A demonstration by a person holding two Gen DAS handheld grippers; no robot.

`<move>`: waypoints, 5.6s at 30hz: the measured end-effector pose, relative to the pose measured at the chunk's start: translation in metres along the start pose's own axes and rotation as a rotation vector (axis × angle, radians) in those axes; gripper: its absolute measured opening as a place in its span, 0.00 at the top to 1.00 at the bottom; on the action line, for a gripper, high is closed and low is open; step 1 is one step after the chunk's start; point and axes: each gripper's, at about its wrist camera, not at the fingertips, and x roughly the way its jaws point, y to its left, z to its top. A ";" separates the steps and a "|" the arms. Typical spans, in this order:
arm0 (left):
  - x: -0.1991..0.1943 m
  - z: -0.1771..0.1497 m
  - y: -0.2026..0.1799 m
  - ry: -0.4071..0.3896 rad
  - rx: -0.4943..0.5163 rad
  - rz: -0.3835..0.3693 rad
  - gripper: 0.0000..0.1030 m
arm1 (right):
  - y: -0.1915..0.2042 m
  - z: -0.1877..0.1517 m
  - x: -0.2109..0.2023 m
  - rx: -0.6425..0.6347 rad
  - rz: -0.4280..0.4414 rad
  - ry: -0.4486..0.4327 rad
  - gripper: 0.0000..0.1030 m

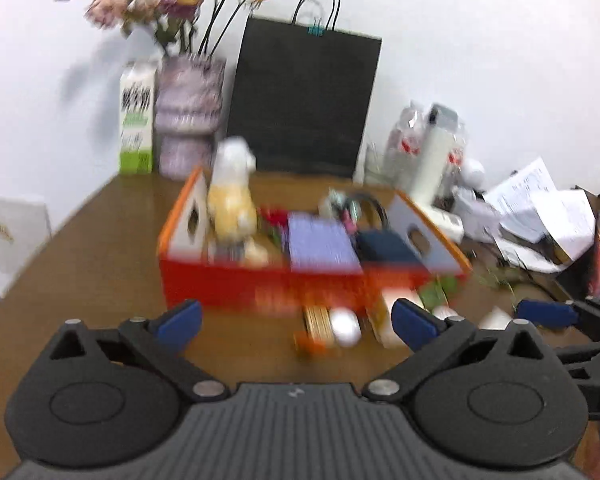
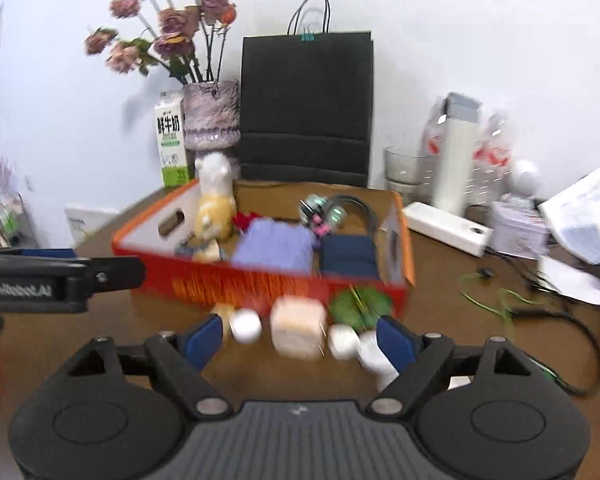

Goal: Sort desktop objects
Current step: 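Carry pouch and packet into the orange box and open both tools, then grasp the white lid with the right tool while the left tool grasps the orange wrapped candy, then carry lid and candy into the orange box and open both tools, then grasp the beige cube with the right tool while the left tool grasps the small beige block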

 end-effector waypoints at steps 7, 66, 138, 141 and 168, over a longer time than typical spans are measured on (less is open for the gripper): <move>-0.045 -0.075 -0.012 0.001 0.020 0.065 0.00 | -0.011 -0.079 -0.053 0.071 -0.038 -0.038 0.19; 0.111 -0.025 -0.027 0.099 0.189 0.022 0.59 | -0.009 -0.074 0.033 0.041 -0.008 0.077 0.62; 0.098 0.073 0.010 0.032 0.004 0.068 0.02 | -0.040 0.093 0.131 0.091 0.033 0.136 0.28; 0.066 0.058 0.007 -0.009 0.016 0.094 0.00 | -0.034 0.074 0.101 0.094 0.038 0.113 0.28; -0.073 -0.107 -0.002 0.002 0.044 0.069 0.00 | -0.006 -0.115 -0.070 0.084 0.048 0.004 0.20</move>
